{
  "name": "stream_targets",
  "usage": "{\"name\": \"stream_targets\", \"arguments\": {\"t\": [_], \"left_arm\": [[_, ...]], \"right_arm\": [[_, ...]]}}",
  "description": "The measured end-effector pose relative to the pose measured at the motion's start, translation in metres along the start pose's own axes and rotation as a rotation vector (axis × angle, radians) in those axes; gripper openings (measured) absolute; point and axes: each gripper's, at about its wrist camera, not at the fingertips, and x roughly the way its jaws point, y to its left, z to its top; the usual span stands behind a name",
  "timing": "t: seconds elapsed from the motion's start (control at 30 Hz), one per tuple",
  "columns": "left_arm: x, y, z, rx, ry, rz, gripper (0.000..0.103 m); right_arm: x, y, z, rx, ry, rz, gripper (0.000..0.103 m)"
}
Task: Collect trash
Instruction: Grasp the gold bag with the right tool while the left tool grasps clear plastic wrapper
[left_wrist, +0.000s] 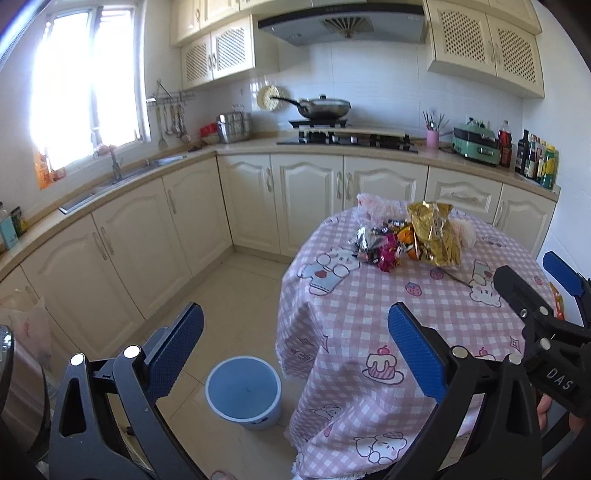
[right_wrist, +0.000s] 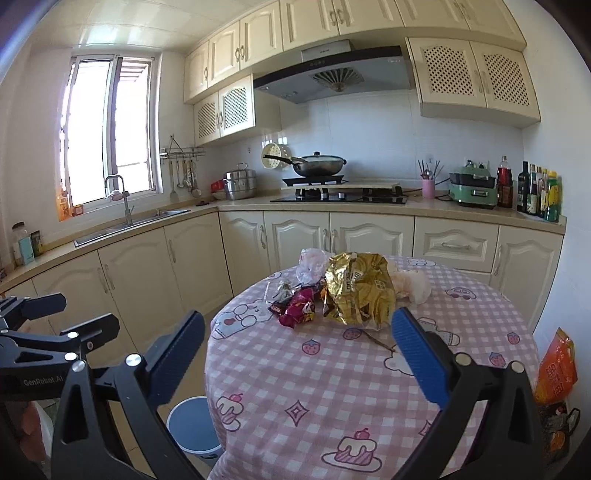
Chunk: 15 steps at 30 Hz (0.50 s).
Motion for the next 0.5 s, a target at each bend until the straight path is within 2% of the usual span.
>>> {"name": "stream_targets", "arguments": {"t": [0.3,0.5], "left_arm": [[0.082,-0.042,0.012,0.045,0.115,-0.113,0.096],[0.134,-0.068,0.029,0.068,0.162,-0.151,0.087]], "right_arm": [[0.07,-0.065,-0.009,0.129,0.136,-0.111,0.099],[0.112,-0.097,-0.009,0.147,0.197,-0.174,0.099]]}}
